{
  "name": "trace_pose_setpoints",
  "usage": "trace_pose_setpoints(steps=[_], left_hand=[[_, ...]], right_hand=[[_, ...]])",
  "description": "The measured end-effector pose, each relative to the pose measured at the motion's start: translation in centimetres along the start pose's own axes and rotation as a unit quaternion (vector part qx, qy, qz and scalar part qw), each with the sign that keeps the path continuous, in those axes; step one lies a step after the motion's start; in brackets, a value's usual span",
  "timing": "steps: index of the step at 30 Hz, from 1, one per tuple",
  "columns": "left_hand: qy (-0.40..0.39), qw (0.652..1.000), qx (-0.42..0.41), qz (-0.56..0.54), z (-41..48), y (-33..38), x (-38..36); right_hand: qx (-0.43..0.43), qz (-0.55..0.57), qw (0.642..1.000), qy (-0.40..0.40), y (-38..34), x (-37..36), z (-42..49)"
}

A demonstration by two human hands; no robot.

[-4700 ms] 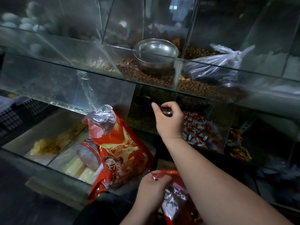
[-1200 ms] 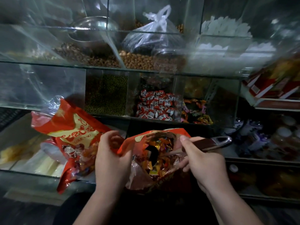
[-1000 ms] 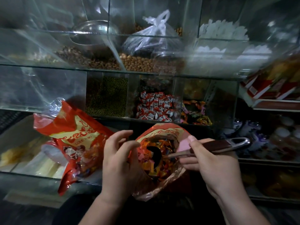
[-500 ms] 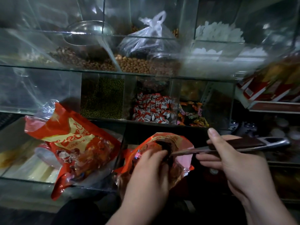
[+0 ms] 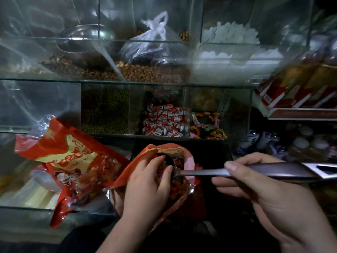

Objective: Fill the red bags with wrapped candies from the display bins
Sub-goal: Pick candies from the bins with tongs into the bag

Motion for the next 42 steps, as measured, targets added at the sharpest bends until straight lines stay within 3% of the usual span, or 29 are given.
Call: trace_pose_setpoints(steps=[6, 11, 15, 18, 22, 26, 29, 32, 38, 41, 42], left_hand=[[0.038, 0.997, -0.065, 0.011, 0.5, 2.2, 1.8], [0.063, 0.985, -0.156, 0.029, 4.1, 6.9, 2.9], [0.005, 0.977, -0.209, 0.048, 9.2, 11.0, 0.2], [-0.062, 0.968, -0.235, 0.058, 12.3, 12.7, -3.9], [-0.121, 0.967, -0.219, 0.051, 15.5, 12.5, -8.6], [-0.117, 0.978, -0.173, 0.001, 16.8, 10.6, -9.7], [-0.112, 0.977, -0.181, -0.012, 16.5, 9.9, -9.5], [-0.119, 0.976, -0.180, -0.023, 16.3, 9.5, -9.4], [-0.106, 0.976, -0.185, -0.044, 15.9, 9.3, -9.0], [-0.105, 0.977, -0.180, -0.037, 15.0, 9.5, -8.2], [-0.102, 0.978, -0.179, -0.040, 14.5, 9.6, -7.7]], right_hand=[[0.042, 0.020, 0.999, -0.003, -2.2, -0.3, -1.2], [0.098, 0.051, 0.991, 0.069, -4.8, 1.5, -1.1], [0.131, 0.088, 0.981, 0.114, -5.6, 3.8, 0.6], [0.104, 0.107, 0.974, 0.170, -4.7, 5.4, 2.5], [0.083, 0.135, 0.961, 0.225, -1.7, 6.6, 5.6], [0.144, 0.010, 0.962, 0.230, 0.8, 5.7, 8.6], [0.262, -0.297, 0.902, 0.169, 1.1, 4.4, 10.0], [0.295, -0.417, 0.856, 0.074, 2.6, 3.4, 10.6], [0.326, -0.382, 0.858, 0.112, 1.5, 3.8, 8.6], [0.302, -0.307, 0.885, 0.178, 0.2, 4.3, 7.1], [0.246, -0.258, 0.916, 0.185, 0.3, 4.8, 7.4]])
Point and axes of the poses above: each hand's wrist, its own z-axis towards the middle knuckle, its own x-axis out of the back of the hand, y = z × x, the point moved 5 cm from there along z, towards the middle knuckle, and after that the axes turned 4 degrees about -z, right-handed, at the moved point
